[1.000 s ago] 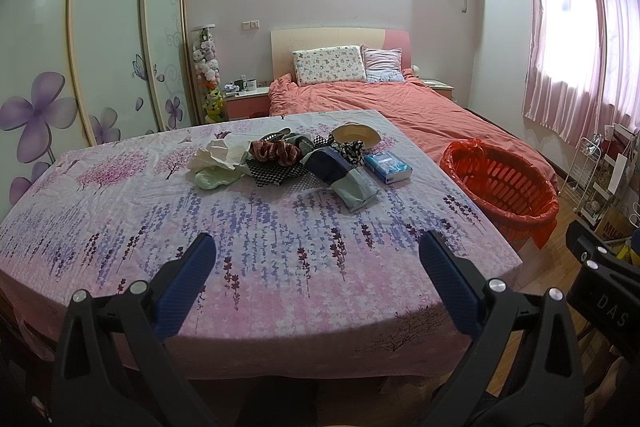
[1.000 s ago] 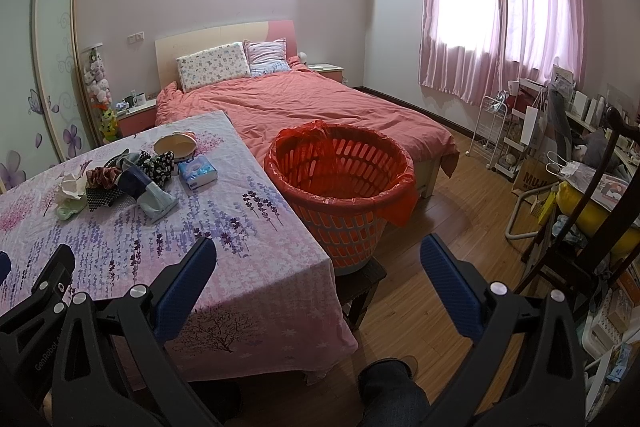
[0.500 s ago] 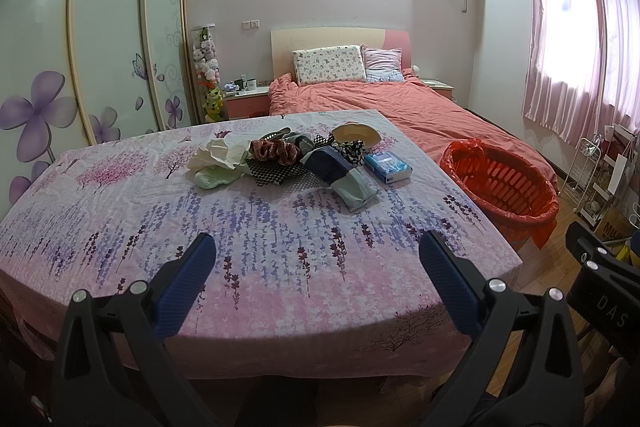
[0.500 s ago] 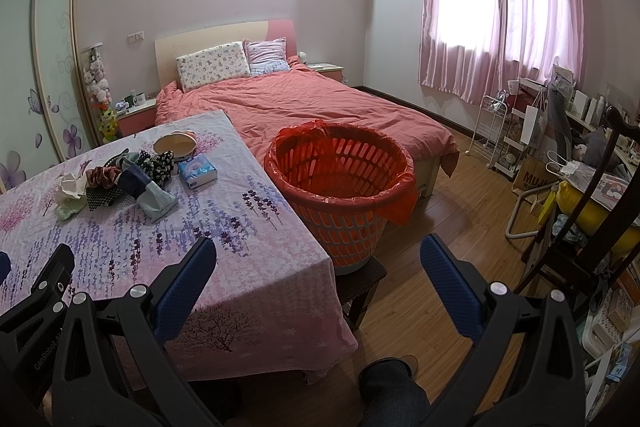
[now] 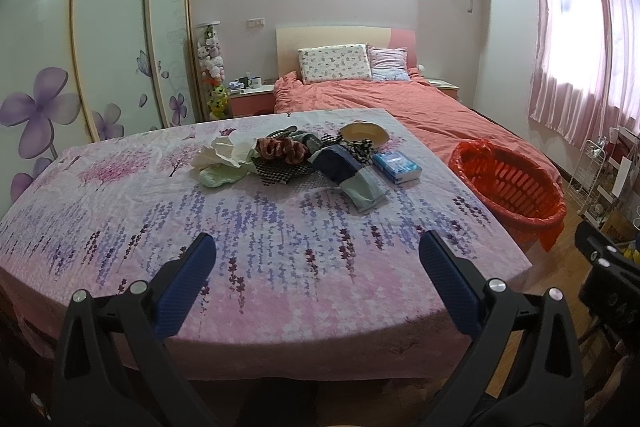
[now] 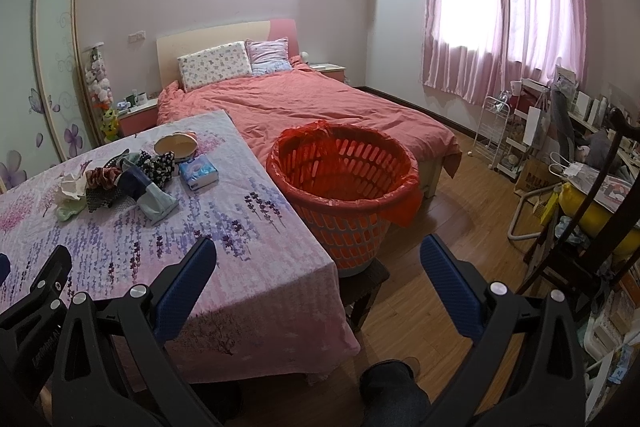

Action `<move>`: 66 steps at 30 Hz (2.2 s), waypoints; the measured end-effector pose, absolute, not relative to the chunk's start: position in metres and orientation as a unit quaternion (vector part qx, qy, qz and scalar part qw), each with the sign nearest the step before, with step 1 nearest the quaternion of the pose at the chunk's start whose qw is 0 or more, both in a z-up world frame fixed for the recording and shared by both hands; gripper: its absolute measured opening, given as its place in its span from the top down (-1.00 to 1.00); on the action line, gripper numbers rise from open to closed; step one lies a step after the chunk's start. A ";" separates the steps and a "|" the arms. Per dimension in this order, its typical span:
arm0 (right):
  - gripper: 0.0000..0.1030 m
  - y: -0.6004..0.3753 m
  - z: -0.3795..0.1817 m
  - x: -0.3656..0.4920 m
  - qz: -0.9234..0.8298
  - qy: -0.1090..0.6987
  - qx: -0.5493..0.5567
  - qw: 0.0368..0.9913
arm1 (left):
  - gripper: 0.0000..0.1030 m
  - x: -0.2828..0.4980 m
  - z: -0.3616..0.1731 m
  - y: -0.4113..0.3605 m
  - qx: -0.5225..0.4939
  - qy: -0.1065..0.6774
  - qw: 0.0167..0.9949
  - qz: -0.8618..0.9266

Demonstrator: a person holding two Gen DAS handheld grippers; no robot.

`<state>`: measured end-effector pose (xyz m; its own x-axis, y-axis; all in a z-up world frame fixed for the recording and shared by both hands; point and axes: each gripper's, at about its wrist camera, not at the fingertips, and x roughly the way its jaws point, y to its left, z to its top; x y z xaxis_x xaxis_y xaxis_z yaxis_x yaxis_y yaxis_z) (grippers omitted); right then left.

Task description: Collect trash

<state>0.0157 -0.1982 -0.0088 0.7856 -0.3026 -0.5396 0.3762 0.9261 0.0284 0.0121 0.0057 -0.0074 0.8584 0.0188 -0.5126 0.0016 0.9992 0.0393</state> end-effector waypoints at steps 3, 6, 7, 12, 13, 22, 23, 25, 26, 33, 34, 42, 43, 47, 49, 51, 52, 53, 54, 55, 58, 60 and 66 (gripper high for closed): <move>-0.96 -0.193 -0.010 0.026 -0.168 0.276 0.070 0.944 | -0.93 0.024 -0.011 0.015 0.016 0.269 0.963 0.014; -0.96 -0.191 -0.012 0.041 -0.157 0.281 0.072 0.944 | -0.93 0.040 -0.016 0.031 0.009 0.276 0.961 0.027; -0.96 -0.192 -0.013 0.046 -0.151 0.283 0.073 0.944 | -0.93 0.047 -0.018 0.038 0.005 0.280 0.959 0.034; -0.92 -0.183 -0.017 0.080 -0.116 0.288 0.066 0.948 | -0.92 0.076 -0.024 0.065 -0.007 0.292 0.955 0.058; -0.90 -0.177 -0.019 0.092 -0.100 0.292 0.058 0.949 | -0.92 0.083 -0.026 0.070 -0.009 0.294 0.954 0.063; -0.70 -0.163 -0.043 0.193 -0.034 0.348 0.046 0.936 | -0.87 0.135 -0.032 0.091 -0.011 0.298 0.952 0.074; -0.66 -0.163 -0.045 0.202 -0.032 0.351 0.047 0.935 | -0.86 0.140 -0.033 0.091 -0.011 0.299 0.951 0.072; -0.60 -0.163 -0.050 0.220 -0.027 0.356 0.047 0.933 | -0.84 0.153 -0.037 0.092 -0.012 0.303 0.951 0.066; -0.57 -0.162 -0.052 0.229 -0.017 0.360 0.048 0.932 | -0.83 0.159 -0.039 0.092 -0.013 0.305 0.950 0.062; -0.55 -0.157 -0.070 0.263 0.007 0.397 0.043 0.917 | -0.74 0.188 -0.050 0.095 -0.026 0.330 0.943 0.044; -0.54 -0.157 -0.073 0.267 0.005 0.405 0.037 0.913 | -0.72 0.191 -0.052 0.095 -0.028 0.333 0.941 0.042; -0.10 -0.158 -0.086 0.284 0.018 0.432 0.036 0.901 | -0.60 0.205 -0.061 0.086 -0.036 0.351 0.936 0.010; -0.08 -0.160 -0.085 0.281 0.019 0.431 0.035 0.901 | -0.60 0.205 -0.061 0.083 -0.037 0.354 0.935 0.004; -0.01 -0.172 -0.084 0.272 0.021 0.431 0.054 0.901 | -0.59 0.208 -0.063 0.066 -0.045 0.363 0.931 -0.023; 0.00 -0.178 -0.083 0.264 0.017 0.428 0.059 0.902 | -0.59 0.209 -0.063 0.054 -0.046 0.367 0.929 -0.037; 0.01 -0.185 -0.082 0.255 0.013 0.424 0.063 0.903 | -0.59 0.210 -0.065 0.040 -0.047 0.370 0.926 -0.050; 0.01 -0.189 -0.082 0.249 0.010 0.421 0.066 0.905 | -0.59 0.211 -0.065 0.033 -0.048 0.372 0.925 -0.057; 0.01 -0.193 -0.081 0.243 0.008 0.418 0.069 0.906 | -0.59 0.211 -0.066 0.027 -0.049 0.373 0.925 -0.061; 0.01 -0.196 -0.081 0.242 0.006 0.417 0.072 0.906 | -0.59 0.212 -0.067 0.018 -0.048 0.374 0.924 -0.064; 0.01 -0.200 -0.081 0.238 0.005 0.415 0.077 0.907 | -0.59 0.214 -0.068 0.014 -0.048 0.376 0.923 -0.065; 0.01 -0.209 -0.080 0.231 0.000 0.414 0.086 0.906 | -0.59 0.223 -0.073 0.001 -0.050 0.388 0.918 -0.064; 0.01 -0.212 -0.079 0.230 -0.001 0.415 0.089 0.906 | -0.59 0.229 -0.077 -0.006 -0.051 0.395 0.915 -0.060; 0.01 -0.215 -0.079 0.225 0.002 0.408 0.090 0.909 | -0.46 0.247 -0.092 -0.019 -0.045 0.416 0.907 -0.041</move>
<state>0.2253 -0.2148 -0.0786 0.6670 0.0760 -0.7412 0.0706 0.9839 0.1644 0.2474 -0.0190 -0.0923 0.6503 -0.1113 -0.7515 0.0372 0.9927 -0.1149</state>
